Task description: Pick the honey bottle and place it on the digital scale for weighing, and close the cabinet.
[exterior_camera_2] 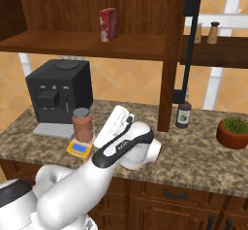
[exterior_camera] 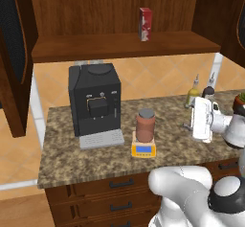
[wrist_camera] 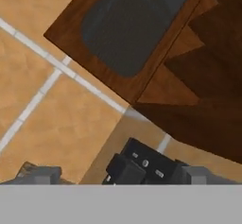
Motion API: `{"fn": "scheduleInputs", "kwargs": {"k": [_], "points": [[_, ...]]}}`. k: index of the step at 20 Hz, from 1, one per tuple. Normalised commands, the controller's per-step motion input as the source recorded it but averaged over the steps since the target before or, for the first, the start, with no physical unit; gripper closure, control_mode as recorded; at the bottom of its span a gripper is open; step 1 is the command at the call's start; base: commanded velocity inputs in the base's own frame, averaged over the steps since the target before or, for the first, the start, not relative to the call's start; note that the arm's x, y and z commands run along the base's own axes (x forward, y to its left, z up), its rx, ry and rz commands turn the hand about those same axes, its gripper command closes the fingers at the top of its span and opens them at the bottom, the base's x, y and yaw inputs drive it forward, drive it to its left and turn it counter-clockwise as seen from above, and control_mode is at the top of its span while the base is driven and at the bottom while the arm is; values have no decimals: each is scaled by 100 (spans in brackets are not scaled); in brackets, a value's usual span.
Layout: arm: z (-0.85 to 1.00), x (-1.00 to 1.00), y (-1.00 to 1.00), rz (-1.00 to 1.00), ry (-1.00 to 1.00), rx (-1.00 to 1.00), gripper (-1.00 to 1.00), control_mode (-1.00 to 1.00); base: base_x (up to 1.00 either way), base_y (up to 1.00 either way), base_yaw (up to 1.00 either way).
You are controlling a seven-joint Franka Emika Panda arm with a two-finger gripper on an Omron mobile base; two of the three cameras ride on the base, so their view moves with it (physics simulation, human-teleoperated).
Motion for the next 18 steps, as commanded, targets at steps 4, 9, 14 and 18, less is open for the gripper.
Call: {"fn": "scheduleInputs", "kwargs": {"k": [4,9,14,18], "points": [[32,-70,-63,-21,-45,17,-100,-100,0,0,0],[21,-37,-68,-24,-35,23,-100,-100,0,0,0],[21,-11,-86,-24,-11,22,-100,-100,0,0,0],[14,-4,-100,-12,-9,22,-100,-100,0,0,0]]}}
